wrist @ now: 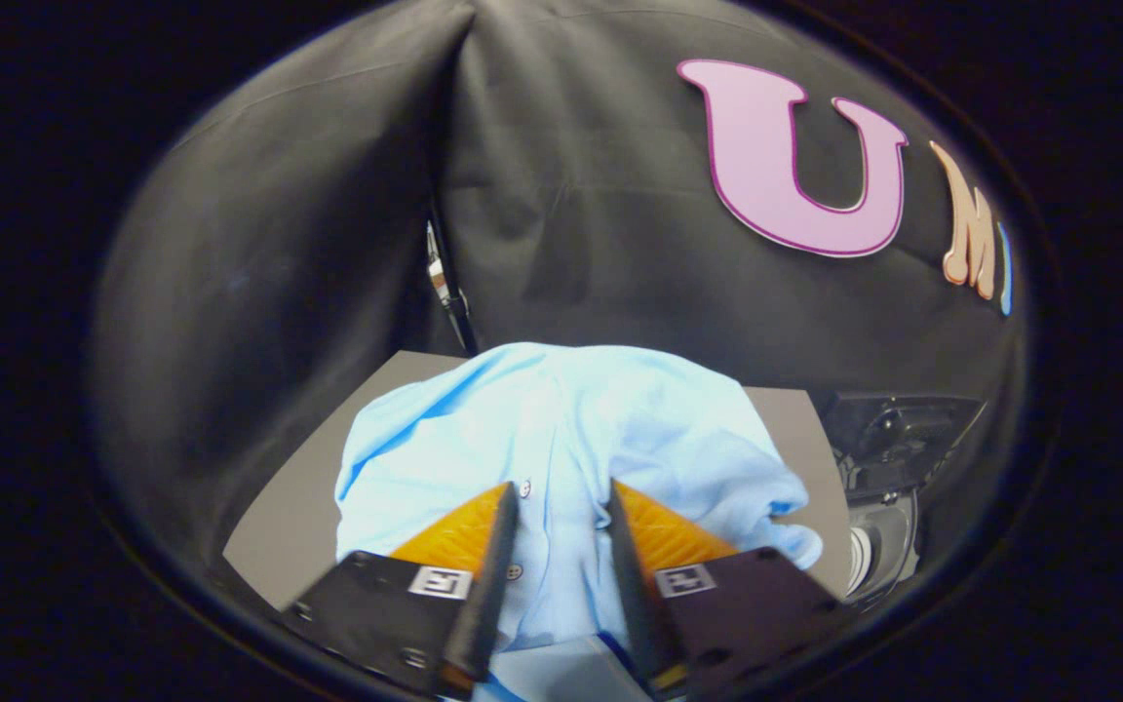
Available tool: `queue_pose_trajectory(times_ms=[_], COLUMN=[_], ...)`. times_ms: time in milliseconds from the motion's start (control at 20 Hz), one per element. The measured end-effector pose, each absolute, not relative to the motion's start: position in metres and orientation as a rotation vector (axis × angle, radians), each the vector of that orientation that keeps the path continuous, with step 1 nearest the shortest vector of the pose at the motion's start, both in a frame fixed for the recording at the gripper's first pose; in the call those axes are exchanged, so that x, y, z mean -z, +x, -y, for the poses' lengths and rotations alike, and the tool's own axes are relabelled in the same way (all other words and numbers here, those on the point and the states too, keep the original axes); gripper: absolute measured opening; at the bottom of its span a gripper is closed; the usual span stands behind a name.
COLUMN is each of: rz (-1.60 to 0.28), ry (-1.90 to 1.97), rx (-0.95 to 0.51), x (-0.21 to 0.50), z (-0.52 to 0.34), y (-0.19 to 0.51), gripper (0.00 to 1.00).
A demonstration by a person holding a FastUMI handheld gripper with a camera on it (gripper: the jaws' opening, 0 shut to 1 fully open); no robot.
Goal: Put the clothes into the washing machine and then close the washing machine lid.
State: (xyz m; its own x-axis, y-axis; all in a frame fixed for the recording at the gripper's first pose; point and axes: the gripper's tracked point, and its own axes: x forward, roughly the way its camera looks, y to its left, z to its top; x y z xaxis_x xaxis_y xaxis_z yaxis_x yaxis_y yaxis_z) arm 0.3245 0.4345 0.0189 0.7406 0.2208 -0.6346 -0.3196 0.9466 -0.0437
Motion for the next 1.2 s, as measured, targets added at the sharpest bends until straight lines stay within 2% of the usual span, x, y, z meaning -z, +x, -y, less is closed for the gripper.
queue_pose_trajectory(times_ms=[50,150,250,350,400,650,1200], rz=[-0.678,-0.669,-0.661,-0.650,-0.636,-0.626,-0.562], ry=[-0.161,-0.149,-0.151,-0.163,-0.159,-0.092,-0.103], rx=[-0.302,-0.305,-0.310,-0.321,-0.330,-0.403,-0.305], x=[-0.019,-0.022,-0.023,-0.026,-0.027,-0.046,-0.105], z=[-0.434,-0.431,-0.434,-0.432,-0.432,-0.428,-0.280], y=[0.323,0.321,0.321,0.318,0.315,0.311,0.325], gripper=[0.37,0.37,0.13,0.13,0.04,0.04,0.03])
